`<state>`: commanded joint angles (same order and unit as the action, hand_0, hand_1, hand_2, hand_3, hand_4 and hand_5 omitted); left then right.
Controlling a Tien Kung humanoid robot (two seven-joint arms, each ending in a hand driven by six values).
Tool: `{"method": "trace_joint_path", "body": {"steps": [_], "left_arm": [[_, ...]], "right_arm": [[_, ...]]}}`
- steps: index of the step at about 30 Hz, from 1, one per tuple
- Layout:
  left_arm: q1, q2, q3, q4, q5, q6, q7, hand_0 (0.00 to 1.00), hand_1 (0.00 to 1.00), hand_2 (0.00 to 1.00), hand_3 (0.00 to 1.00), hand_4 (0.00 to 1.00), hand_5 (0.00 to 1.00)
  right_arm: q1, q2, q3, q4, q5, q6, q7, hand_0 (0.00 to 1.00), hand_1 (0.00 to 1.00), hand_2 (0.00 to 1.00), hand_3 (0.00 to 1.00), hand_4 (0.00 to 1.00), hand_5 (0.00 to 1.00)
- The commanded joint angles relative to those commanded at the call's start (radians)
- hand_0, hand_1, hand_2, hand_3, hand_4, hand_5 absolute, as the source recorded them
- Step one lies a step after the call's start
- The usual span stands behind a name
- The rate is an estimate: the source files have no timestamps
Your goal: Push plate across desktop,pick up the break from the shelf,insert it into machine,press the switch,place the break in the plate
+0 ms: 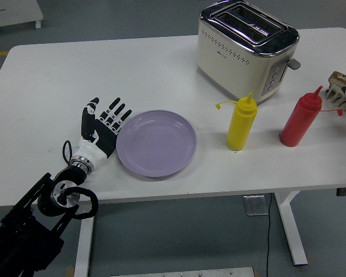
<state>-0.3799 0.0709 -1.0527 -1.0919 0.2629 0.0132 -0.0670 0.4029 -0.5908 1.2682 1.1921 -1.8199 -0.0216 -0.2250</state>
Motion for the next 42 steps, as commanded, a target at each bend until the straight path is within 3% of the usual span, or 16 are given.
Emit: {"method": "trace_joint_path", "body": {"steps": [5, 6, 17, 18, 23, 24, 29, 30, 35, 36, 42], "left_arm": [[-0.006, -0.004, 0.010, -0.004, -0.001, -0.001, 0.000, 0.849, 0.885, 0.944, 0.830, 0.626, 0.998], [-0.006, -0.004, 0.011, -0.005, -0.002, -0.001, 0.000, 0.853, 0.885, 0.944, 0.831, 0.627, 0.998], [-0.011, -0.003, 0.004, -0.035, 0.002, 0.000, 0.000, 0.852, 0.885, 0.944, 0.831, 0.629, 0.998], [-0.011, -0.003, 0.003, -0.037, 0.002, 0.001, 0.000, 0.850, 0.885, 0.944, 0.831, 0.629, 0.998], [-0.002, 0.000, -0.034, -0.061, 0.014, 0.005, -0.002, 0.850, 0.885, 0.944, 0.831, 0.629, 0.998], [0.000, 0.001, -0.041, -0.065, 0.016, 0.006, -0.002, 0.848, 0.885, 0.943, 0.831, 0.630, 0.998], [0.009, 0.006, -0.091, -0.092, 0.030, 0.009, -0.004, 0.848, 0.885, 0.943, 0.831, 0.630, 0.998], [0.012, 0.008, -0.107, -0.100, 0.034, 0.010, -0.005, 0.840, 0.885, 0.943, 0.829, 0.631, 0.998], [0.024, 0.014, -0.164, -0.125, 0.038, 0.016, -0.012, 0.840, 0.885, 0.943, 0.829, 0.631, 0.998], [0.027, 0.015, -0.173, -0.128, 0.035, 0.017, -0.013, 0.840, 0.882, 0.942, 0.829, 0.632, 0.998], [0.059, 0.026, -0.256, -0.162, 0.037, 0.021, -0.019, 0.840, 0.883, 0.941, 0.828, 0.632, 0.998]], "right_arm": [[0.018, 0.009, -0.015, -0.029, -0.021, -0.011, 0.009, 0.617, 0.647, 0.638, 0.696, 0.724, 0.264], [0.020, 0.009, -0.017, -0.031, -0.023, -0.012, 0.009, 0.500, 0.553, 0.554, 0.615, 0.706, 0.242], [0.042, 0.012, -0.045, -0.069, -0.058, -0.034, 0.020, 0.440, 0.502, 0.510, 0.562, 0.688, 0.218], [0.042, 0.012, -0.046, -0.071, -0.061, -0.036, 0.021, 0.377, 0.442, 0.498, 0.525, 0.623, 0.088], [0.047, 0.014, -0.049, -0.079, -0.097, -0.062, 0.029, 0.377, 0.442, 0.498, 0.525, 0.623, 0.088], [0.047, 0.014, -0.049, -0.079, -0.101, -0.065, 0.031, 0.349, 0.442, 0.504, 0.518, 0.569, 0.002], [0.046, 0.012, -0.049, -0.079, -0.113, -0.084, 0.042, 0.349, 0.442, 0.504, 0.518, 0.569, 0.002], [0.045, 0.011, -0.050, -0.078, -0.114, -0.089, 0.045, 0.317, 0.432, 0.497, 0.510, 0.522, 0.002], [0.041, 0.007, -0.049, -0.069, -0.114, -0.111, 0.053, 0.317, 0.432, 0.497, 0.510, 0.522, 0.002], [0.041, 0.006, -0.048, -0.066, -0.114, -0.115, 0.054, 0.312, 0.426, 0.490, 0.506, 0.478, 0.002], [0.033, -0.010, -0.037, -0.021, -0.115, -0.146, 0.056, 0.312, 0.418, 0.484, 0.502, 0.459, 0.002]]}}
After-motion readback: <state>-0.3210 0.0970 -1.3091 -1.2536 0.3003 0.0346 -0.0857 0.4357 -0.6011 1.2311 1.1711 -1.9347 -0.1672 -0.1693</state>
